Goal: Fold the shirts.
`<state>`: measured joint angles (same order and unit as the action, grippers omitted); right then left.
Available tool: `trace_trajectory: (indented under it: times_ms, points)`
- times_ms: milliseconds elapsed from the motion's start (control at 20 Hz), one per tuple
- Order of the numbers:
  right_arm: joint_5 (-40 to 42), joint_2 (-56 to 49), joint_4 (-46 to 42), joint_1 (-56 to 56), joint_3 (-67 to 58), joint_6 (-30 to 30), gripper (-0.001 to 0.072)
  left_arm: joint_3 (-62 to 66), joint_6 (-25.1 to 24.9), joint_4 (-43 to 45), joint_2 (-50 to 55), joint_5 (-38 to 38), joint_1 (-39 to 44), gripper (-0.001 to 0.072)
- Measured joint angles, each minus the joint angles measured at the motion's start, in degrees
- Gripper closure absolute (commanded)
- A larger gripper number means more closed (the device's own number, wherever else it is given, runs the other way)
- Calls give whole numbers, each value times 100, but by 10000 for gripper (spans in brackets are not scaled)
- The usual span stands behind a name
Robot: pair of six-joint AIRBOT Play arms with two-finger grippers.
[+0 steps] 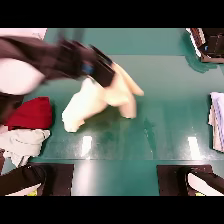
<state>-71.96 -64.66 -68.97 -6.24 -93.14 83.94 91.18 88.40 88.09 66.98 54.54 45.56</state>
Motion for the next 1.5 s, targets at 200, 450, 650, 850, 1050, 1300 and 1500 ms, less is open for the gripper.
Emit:
trace_trajectory:
  times_ms: [200,450,650,850,1050,1300,1500]
  points:
    - [-81,11,-7,0,0,0,693,61,-234,197,437,221,192,206]
    - [-138,11,-11,0,0,0,693,-192,-17,468,570,1154,-1491,206]
    - [-157,11,-11,0,0,0,693,-1298,-76,-487,688,1047,-3130,206]
    - [-173,11,-9,0,0,0,693,-2201,-664,-1620,1113,503,-3917,206]
    - [-251,11,-9,2,0,0,693,-2479,-1056,-2321,1727,162,-4138,206]
    - [-326,11,-11,0,0,0,693,-2555,-1320,-2922,2173,-103,-4207,228]
    - [-487,13,-247,2,22,0,692,-2509,-1373,-3064,2282,-133,-4210,684]
